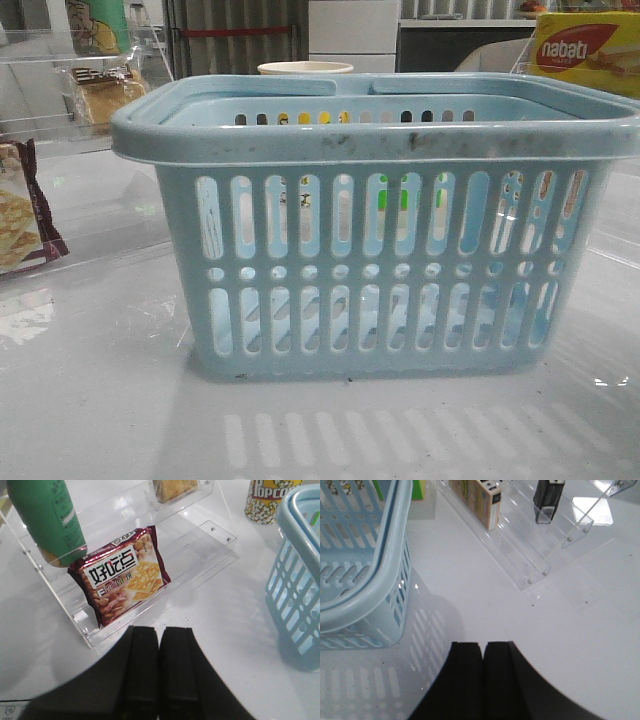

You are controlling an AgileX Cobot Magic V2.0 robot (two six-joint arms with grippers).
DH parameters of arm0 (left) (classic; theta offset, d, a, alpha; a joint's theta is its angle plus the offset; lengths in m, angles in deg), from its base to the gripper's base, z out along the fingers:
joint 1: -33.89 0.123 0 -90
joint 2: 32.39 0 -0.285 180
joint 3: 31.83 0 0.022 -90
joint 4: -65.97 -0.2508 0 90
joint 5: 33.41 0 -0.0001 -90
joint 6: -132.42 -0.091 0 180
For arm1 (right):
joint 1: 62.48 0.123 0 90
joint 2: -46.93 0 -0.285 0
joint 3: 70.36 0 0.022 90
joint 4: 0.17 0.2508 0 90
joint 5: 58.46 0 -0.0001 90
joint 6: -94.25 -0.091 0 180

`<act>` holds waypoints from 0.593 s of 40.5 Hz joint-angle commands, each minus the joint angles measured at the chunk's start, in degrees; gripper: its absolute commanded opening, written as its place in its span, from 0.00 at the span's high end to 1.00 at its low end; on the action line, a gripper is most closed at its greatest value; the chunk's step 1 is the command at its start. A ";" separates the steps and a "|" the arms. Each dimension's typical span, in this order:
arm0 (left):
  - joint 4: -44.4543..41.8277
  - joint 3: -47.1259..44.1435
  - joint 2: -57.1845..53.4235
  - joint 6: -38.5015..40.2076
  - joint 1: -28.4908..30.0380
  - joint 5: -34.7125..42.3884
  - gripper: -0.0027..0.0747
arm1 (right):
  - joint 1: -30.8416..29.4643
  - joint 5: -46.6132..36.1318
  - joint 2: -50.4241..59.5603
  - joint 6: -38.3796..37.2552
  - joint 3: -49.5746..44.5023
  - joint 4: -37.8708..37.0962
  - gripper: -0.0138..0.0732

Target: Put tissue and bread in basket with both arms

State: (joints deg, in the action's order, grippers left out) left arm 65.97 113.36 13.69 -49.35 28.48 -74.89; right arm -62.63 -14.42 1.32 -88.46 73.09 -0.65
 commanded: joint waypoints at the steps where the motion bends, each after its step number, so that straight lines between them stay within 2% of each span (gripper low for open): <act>1: 0.31 1.59 1.23 -0.01 -0.29 4.46 0.76 | -0.02 -3.57 -2.15 0.19 1.49 -0.90 0.69; 5: 0.31 1.59 1.73 -0.01 -0.29 5.17 0.56 | -0.02 -4.18 -3.94 0.22 1.49 -1.07 0.49; 7: 0.31 1.59 1.81 -0.01 -0.29 5.30 0.43 | -0.02 -4.61 -4.76 0.22 1.49 -1.60 0.38; 9: 0.31 1.59 1.81 -0.01 -0.29 5.43 0.32 | -0.02 -4.95 -5.47 0.22 1.49 -2.34 0.31; 11: 0.31 1.59 1.81 -0.01 -0.29 5.67 0.25 | -0.02 -5.49 -6.38 0.22 1.49 -3.15 0.25; 18: 0.44 1.59 1.81 -0.12 -1.29 6.88 0.24 | -1.50 -9.18 -11.92 0.09 2.24 -4.62 0.23; 24: 0.55 1.59 1.81 -0.47 -6.97 6.85 0.24 | -6.82 -10.08 -18.98 -0.38 6.34 -4.41 0.23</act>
State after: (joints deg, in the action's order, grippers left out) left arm 65.97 113.33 15.36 -49.39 24.39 -72.61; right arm -66.82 -19.81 -14.53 -88.50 75.42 -4.08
